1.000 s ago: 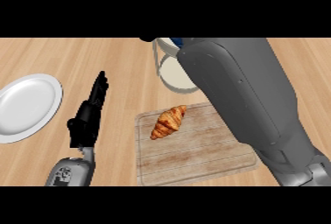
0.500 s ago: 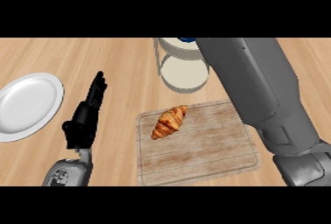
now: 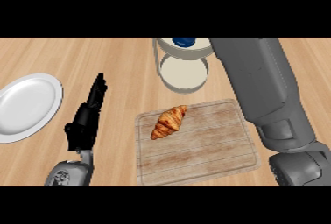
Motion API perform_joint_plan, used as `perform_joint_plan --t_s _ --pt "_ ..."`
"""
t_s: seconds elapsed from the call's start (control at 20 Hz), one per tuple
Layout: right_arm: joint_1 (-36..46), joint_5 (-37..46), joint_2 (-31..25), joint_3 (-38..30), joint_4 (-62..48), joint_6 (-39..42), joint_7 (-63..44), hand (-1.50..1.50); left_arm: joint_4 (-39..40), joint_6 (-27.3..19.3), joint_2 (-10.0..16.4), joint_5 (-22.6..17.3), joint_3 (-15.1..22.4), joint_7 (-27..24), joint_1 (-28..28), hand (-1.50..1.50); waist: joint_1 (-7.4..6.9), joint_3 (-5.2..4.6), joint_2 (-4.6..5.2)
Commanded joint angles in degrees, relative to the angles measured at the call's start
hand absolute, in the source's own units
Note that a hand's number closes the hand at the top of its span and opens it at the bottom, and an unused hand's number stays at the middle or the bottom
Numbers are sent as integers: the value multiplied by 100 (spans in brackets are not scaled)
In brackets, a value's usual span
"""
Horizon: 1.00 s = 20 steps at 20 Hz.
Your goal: Pick the can from the cutting board and place it in the tiered basket
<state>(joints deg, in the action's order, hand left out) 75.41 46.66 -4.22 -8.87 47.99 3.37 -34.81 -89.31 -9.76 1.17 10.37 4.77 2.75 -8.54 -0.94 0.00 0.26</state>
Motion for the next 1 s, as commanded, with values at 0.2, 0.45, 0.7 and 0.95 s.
perform_joint_plan --t_s 0.2,0.45,0.7,0.95 --pt "-37 -229 -626 -764 442 -752 -475 -150 -19 -31 53 -50 -172 128 -133 0 105 0 -31" --pt "-1025 -998 -1091 -1403 1357 -309 -452 -150 -156 -42 -4 -46 -92 195 79 0 250 9 -84" --pt "-2366 -1924 -1593 -2006 2494 519 55 -150 -168 -109 -16 16 -76 -74 388 0 377 11 -112" --pt "-3615 -2926 -2127 -2788 3197 1456 642 -150 93 -81 31 -52 -235 -1 9 0 392 10 -78"
